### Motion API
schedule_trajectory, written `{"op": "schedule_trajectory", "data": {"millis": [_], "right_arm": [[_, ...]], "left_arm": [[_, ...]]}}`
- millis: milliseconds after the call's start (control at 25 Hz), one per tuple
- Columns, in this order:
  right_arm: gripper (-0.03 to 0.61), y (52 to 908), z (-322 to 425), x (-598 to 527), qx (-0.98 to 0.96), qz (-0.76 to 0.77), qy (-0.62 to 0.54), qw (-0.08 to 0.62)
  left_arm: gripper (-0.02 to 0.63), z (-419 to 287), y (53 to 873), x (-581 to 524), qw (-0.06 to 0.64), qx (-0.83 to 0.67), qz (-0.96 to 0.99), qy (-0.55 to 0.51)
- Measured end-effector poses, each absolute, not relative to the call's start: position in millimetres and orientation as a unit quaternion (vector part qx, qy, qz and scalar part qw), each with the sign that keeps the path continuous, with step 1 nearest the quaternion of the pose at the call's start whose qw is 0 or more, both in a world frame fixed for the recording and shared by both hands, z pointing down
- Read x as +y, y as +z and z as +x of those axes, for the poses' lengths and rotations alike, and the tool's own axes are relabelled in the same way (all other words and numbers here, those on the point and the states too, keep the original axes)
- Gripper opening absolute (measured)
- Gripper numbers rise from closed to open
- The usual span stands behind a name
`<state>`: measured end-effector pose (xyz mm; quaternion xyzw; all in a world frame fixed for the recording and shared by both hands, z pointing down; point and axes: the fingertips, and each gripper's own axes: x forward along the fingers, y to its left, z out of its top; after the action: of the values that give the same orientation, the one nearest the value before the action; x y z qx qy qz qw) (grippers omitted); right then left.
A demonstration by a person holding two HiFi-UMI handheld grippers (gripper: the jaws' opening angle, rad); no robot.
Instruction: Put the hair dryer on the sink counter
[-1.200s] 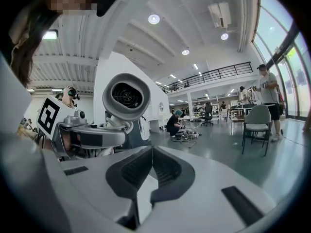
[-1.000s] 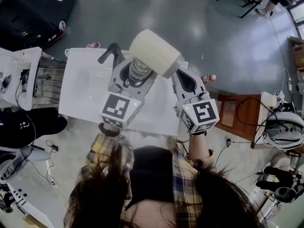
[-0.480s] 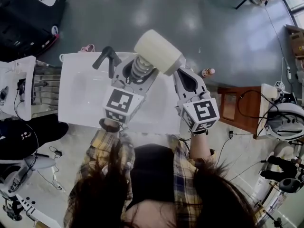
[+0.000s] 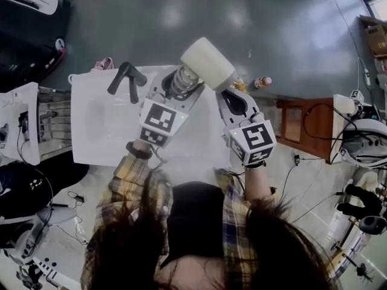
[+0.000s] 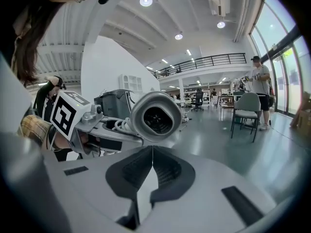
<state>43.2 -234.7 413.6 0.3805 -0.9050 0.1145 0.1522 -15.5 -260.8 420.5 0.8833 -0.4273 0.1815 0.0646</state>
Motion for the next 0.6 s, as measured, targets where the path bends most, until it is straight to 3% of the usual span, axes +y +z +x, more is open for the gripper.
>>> {"op": "schedule_trajectory", "data": {"millis": [600], "right_arm": [[0.015,458,48,-232,-0.893,0.38,0.163,0.177]], "left_arm": [[0.272,2,503,-284,0.098,-0.36,0.892,0.256]]}}
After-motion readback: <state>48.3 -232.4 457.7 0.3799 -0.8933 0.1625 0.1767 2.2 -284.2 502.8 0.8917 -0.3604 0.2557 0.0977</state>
